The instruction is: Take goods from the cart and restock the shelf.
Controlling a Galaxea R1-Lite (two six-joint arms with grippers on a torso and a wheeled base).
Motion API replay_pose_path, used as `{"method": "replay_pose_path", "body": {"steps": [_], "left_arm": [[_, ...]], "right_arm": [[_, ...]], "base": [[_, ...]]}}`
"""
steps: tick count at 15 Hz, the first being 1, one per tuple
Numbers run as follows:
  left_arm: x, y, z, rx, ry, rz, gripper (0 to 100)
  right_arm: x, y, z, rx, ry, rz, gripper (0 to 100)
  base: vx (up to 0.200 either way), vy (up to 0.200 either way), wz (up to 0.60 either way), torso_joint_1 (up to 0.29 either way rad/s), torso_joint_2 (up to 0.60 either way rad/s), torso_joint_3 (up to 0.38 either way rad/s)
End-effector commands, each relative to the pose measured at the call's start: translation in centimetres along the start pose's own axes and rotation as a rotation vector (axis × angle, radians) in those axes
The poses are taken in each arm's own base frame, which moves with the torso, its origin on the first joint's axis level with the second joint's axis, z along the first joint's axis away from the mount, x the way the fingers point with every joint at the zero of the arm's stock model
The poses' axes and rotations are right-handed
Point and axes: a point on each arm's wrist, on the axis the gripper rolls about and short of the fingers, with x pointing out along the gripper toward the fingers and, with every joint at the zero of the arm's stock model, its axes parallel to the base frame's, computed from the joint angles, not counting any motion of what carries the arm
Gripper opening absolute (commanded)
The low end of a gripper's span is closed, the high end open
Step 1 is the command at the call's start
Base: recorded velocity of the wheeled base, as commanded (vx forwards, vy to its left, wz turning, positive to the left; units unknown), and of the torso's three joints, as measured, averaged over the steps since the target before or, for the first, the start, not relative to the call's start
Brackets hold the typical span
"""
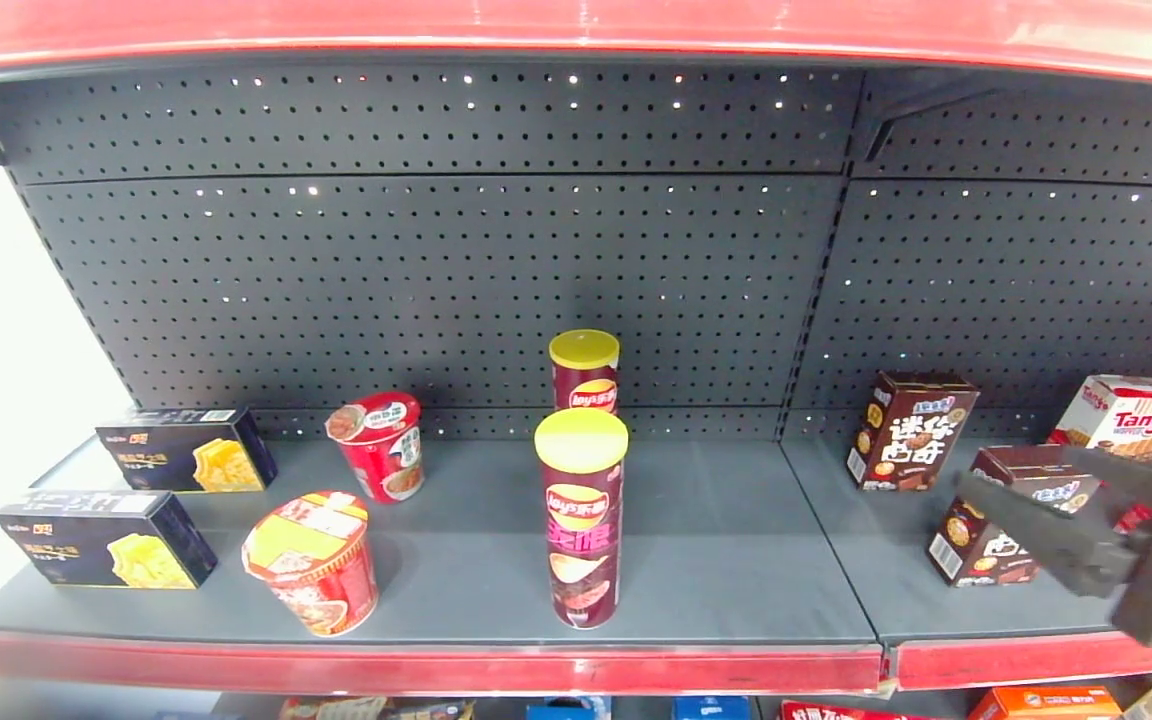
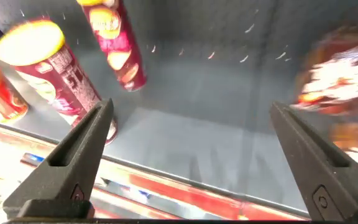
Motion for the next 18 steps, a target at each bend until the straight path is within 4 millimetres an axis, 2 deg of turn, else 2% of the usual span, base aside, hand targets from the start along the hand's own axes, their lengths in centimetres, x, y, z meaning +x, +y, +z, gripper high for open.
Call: {"method": "replay_pose_path", "body": {"steps": [1, 2, 3, 4, 6, 7, 10, 12, 15, 18], "left_arm": [[0.0, 0.0, 0.0, 0.0, 0.001, 0.0, 100], [0.0, 0.0, 0.0, 0.0, 0.0, 0.0, 100], [0.0, 0.0, 0.0, 0.0, 0.001, 0.0, 100], [0.0, 0.0, 0.0, -0.002, 0.0, 0.0, 100], [0.0, 0.0, 0.0, 0.0, 0.0, 0.0, 100], [0.0, 0.0, 0.0, 0.0, 0.0, 0.0, 100], [0.0, 0.0, 0.0, 0.0, 0.001, 0.0, 100], [0.0, 0.0, 0.0, 0.0, 0.0, 0.0, 100], [0.0, 0.0, 0.0, -0.001, 0.001, 0.0, 100], [0.0, 0.0, 0.0, -0.001, 0.001, 0.0, 100]], "right_arm": [[-8.1, -3.6, 2.9, 0.027, -0.219, -0.106, 100], [-9.8, -4.2, 2.4, 0.027, -0.241, -0.171, 100], [-11.2, -4.4, 0.4, 0.011, -0.251, -0.215, 100], [-11.7, -4.4, -1.5, 0.006, -0.242, -0.222, 100], [-12.4, -4.1, -7.4, 0.024, -0.202, -0.208, 100], [-12.4, -4.1, -10.0, 0.024, -0.183, -0.253, 100], [-12.6, -4.7, -14.1, 0.04, -0.167, -0.401, 100], [-13.2, -4.8, -15.2, 0.04, -0.16, -0.41, 100], [-13.1, -4.7, -15.7, -0.068, -0.092, -0.343, 100], [-13.1, -4.7, -15.7, -0.071, -0.092, -0.345, 100]], "base": [[0.0, 0.0, 0.0, 0.0, 0.0, 0.0], [0.0, 0.0, 0.0, 0.0, 0.0, 0.0], [0.0, 0.0, 0.0, 0.0, 0.0, 0.0], [0.0, 0.0, 0.0, 0.0, 0.0, 0.0], [0.0, 0.0, 0.0, 0.0, 0.0, 0.0], [0.0, 0.0, 0.0, 0.0, 0.0, 0.0], [0.0, 0.0, 0.0, 0.0, 0.0, 0.0], [0.0, 0.0, 0.0, 0.0, 0.0, 0.0], [0.0, 0.0, 0.0, 0.0, 0.0, 0.0], [0.0, 0.0, 0.0, 0.0, 0.0, 0.0]]}}
